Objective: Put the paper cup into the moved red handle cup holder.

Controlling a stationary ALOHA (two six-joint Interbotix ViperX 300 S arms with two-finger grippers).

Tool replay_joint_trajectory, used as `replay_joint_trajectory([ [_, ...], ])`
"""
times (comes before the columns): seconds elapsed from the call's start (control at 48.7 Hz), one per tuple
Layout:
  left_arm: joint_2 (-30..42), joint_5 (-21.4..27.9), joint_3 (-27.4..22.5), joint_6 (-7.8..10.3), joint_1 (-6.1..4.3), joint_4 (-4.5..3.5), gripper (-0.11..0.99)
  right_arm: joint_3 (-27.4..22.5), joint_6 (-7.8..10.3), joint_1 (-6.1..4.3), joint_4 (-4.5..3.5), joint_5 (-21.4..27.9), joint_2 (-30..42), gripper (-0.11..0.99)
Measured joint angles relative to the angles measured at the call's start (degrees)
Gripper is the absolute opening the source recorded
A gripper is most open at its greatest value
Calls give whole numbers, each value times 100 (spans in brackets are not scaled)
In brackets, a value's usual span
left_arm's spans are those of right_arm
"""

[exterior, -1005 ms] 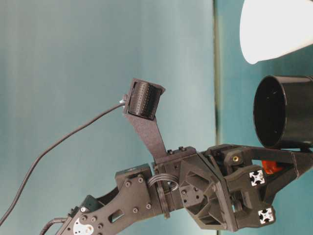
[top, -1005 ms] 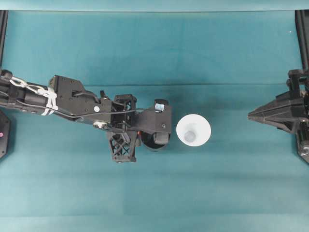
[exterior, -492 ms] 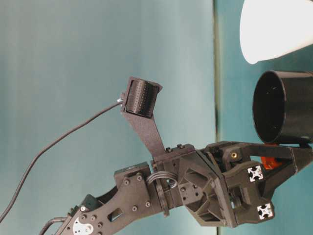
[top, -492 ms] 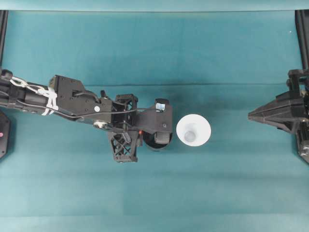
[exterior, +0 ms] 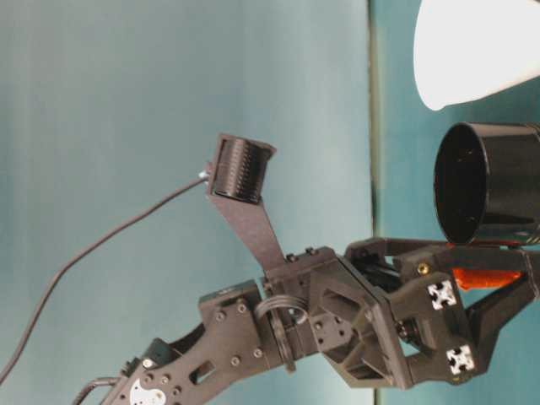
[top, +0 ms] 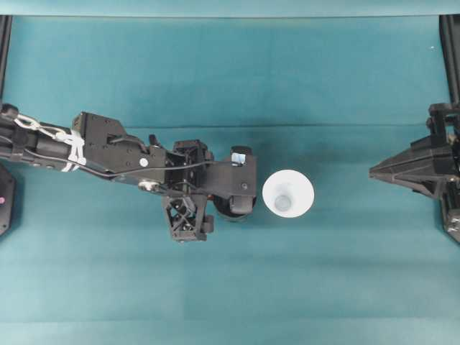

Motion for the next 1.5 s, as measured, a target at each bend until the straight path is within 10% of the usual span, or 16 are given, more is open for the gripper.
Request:
replay_joint_trajectory([
  [0.698, -2619, 1151, 598, 352, -62, 9, 96, 0, 9, -18, 0, 237, 9, -10],
  [1.149, -3190, 967, 1063, 316, -97, 0, 96, -1204, 70, -387, 9, 2101, 1257, -6],
  [1.313, -3261, 826, 1134, 308, -105, 9, 96, -1784, 79, -554, 9, 2619, 2083, 12],
  [1.498, -3313, 809, 1178, 308, -97, 9, 96, -2215, 79, -571, 26, 3217, 2830, 63],
])
